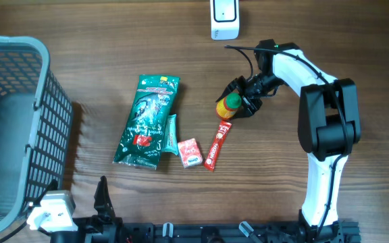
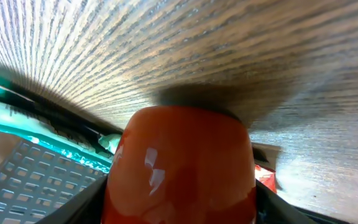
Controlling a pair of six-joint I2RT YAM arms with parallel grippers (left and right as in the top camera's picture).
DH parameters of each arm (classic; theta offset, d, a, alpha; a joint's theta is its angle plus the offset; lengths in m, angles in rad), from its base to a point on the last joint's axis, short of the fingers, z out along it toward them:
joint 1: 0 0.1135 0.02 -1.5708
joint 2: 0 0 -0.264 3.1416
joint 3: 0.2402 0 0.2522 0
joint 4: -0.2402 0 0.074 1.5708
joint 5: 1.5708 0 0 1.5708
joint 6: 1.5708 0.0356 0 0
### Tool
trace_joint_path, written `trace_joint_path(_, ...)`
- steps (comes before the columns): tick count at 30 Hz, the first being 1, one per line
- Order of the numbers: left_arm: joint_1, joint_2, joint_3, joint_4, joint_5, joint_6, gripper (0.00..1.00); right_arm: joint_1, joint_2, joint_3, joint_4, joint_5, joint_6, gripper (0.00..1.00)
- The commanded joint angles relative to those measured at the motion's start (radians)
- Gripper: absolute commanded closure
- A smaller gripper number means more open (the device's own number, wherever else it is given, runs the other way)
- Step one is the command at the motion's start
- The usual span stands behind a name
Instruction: Scan the item barcode
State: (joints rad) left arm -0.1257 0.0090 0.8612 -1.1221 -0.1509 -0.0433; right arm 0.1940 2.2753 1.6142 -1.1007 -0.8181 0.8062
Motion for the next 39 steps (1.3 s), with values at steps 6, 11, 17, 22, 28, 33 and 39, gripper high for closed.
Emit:
trace_joint_path(6,0.005,-0.004,0.001,0.002,0.005,-0.003,0.00,-0.025,-0.017,0.004,-0.101,0.060,-0.048,0.48)
trace_joint_path(11,0.005,-0.004,0.001,0.002,0.005,-0.003,0.00,-0.092,-0.150,0.004,-0.337,0.149,-0.037,0.52)
trace_joint_path(17,0.005,-0.004,0.001,0.002,0.005,-0.003,0.00,-0.077,-0.187,-0.005,-0.512,0.111,-0.071,0.55)
trace_joint_path(22,0.005,-0.004,0.001,0.002,0.005,-0.003,0.00,-0.031,-0.187,-0.007,-0.511,0.007,-0.021,0.54)
trace_joint_path(28,0.005,-0.004,0.001,0.002,0.005,-0.003,0.00,-0.031,-0.187,-0.006,-0.511,0.013,-0.102,0.54)
trace_joint_path(33,0.005,-0.004,0.001,0.002,0.005,-0.003,0.00,-0.032,-0.187,-0.007,-0.511,0.032,-0.126,0.55)
trace_joint_path(39,0.005,-0.004,0.001,0.002,0.005,-0.003,0.00,-0.032,-0.187,-0.006,-0.511,0.031,0.134,0.53)
